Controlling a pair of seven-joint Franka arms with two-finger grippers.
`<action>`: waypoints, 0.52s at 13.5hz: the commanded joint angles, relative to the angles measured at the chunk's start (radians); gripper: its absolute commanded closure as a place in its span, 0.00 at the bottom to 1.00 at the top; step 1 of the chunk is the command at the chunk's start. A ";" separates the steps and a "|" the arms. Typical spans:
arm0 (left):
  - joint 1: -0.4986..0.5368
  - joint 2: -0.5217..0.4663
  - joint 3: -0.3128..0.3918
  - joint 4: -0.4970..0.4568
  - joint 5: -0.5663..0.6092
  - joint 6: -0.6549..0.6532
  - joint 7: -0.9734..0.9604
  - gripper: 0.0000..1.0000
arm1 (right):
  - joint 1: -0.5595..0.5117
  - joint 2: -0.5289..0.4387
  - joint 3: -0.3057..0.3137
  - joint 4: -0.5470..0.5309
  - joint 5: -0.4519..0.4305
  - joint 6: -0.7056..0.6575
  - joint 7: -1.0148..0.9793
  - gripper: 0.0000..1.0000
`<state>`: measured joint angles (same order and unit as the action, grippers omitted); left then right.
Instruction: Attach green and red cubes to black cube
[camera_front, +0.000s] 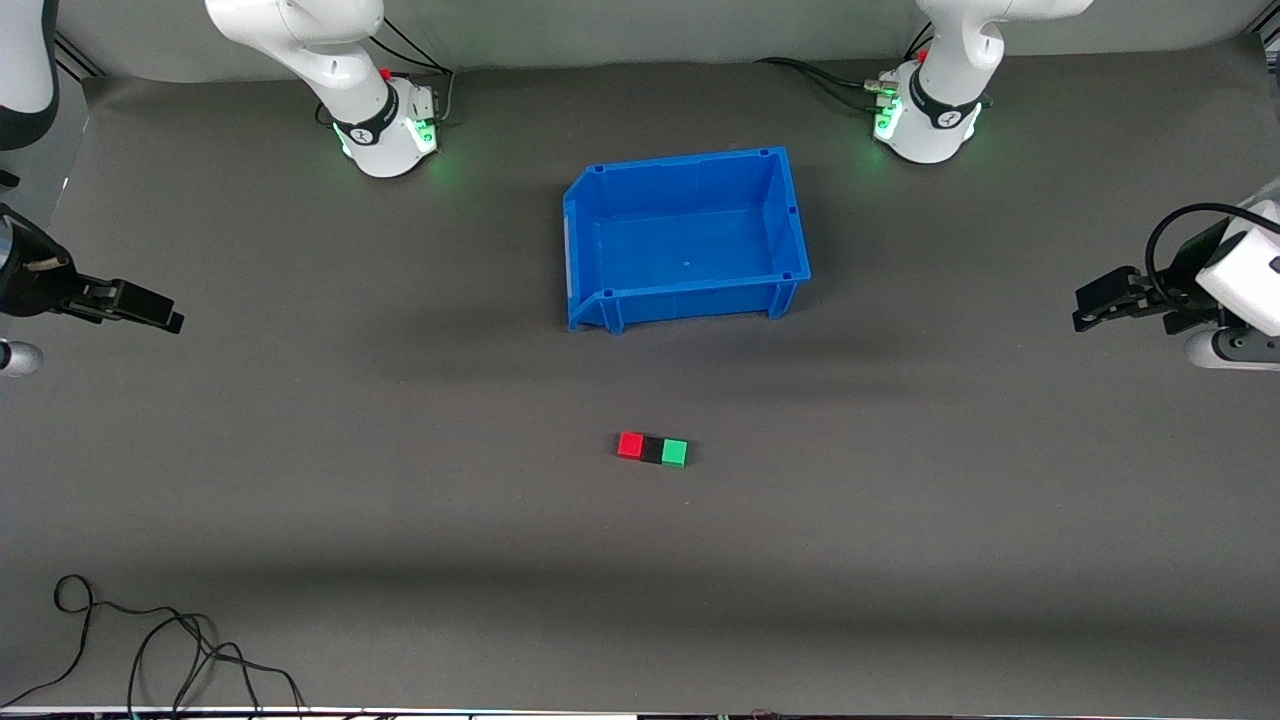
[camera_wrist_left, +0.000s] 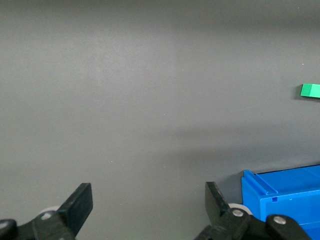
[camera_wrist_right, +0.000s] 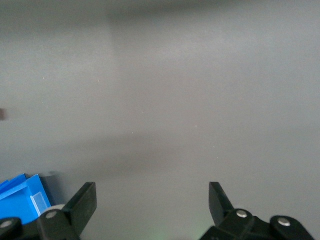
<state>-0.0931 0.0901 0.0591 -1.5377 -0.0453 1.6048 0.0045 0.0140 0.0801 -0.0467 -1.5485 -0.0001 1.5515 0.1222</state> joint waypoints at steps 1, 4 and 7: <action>0.007 -0.032 -0.013 -0.025 0.018 -0.009 0.018 0.00 | 0.038 -0.037 -0.010 -0.044 -0.018 0.027 -0.026 0.01; 0.010 -0.033 -0.013 -0.022 0.040 -0.020 0.058 0.00 | 0.046 -0.042 -0.012 -0.042 -0.021 0.027 -0.026 0.01; 0.007 -0.032 -0.013 -0.018 0.050 -0.040 0.058 0.00 | 0.043 -0.049 -0.012 -0.044 -0.021 0.033 -0.053 0.01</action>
<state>-0.0929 0.0872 0.0569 -1.5377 -0.0150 1.5831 0.0445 0.0484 0.0689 -0.0485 -1.5569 -0.0039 1.5631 0.1025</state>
